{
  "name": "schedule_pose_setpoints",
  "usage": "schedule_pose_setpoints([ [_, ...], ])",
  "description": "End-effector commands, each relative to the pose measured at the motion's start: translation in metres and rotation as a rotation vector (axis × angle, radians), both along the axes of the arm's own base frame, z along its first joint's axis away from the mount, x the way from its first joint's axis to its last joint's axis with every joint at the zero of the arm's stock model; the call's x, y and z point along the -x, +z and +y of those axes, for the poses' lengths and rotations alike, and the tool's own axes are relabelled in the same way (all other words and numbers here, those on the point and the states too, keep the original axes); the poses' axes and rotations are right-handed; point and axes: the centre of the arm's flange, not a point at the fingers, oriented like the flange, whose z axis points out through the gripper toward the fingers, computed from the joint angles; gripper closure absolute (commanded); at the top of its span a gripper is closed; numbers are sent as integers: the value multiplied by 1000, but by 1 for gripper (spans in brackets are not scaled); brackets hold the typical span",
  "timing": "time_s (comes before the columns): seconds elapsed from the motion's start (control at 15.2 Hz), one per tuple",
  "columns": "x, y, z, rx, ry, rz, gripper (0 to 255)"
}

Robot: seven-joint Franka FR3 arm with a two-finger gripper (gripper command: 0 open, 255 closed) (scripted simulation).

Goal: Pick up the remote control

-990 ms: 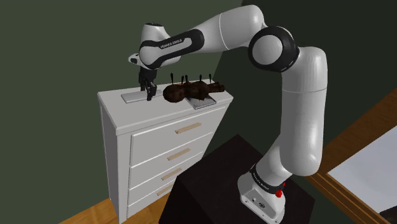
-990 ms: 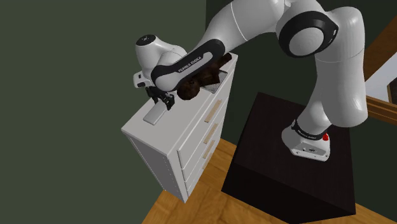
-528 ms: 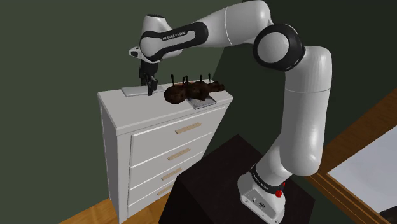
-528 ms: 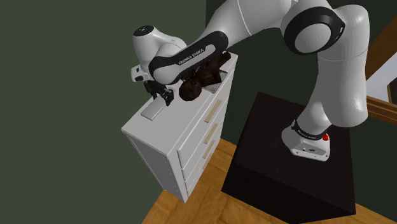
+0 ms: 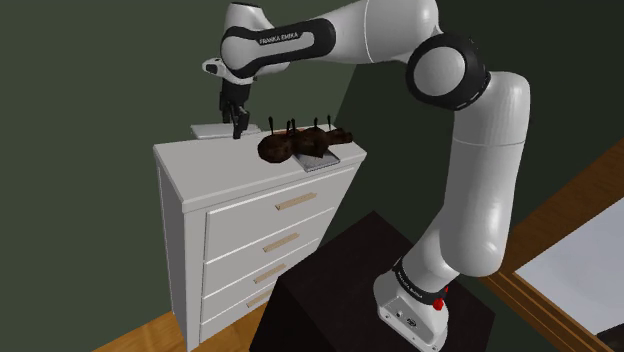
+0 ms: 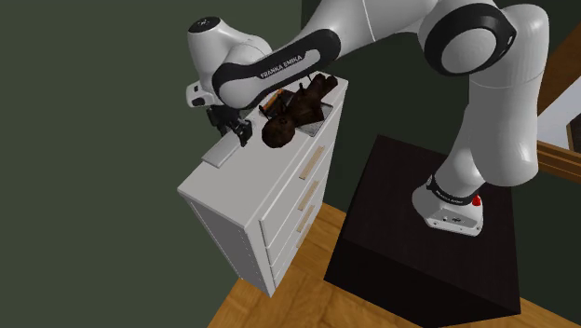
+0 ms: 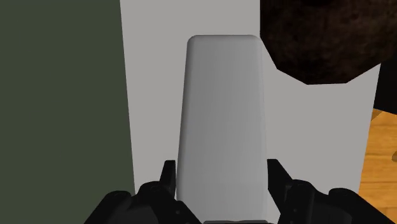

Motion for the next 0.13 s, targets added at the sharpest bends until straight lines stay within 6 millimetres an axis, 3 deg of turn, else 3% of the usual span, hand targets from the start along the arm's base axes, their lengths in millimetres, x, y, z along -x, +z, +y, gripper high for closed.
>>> schedule_pose_setpoints([
  [0.0,1,7,0,0,0,0,255],
  [0.07,1,7,0,0,0,0,255],
])
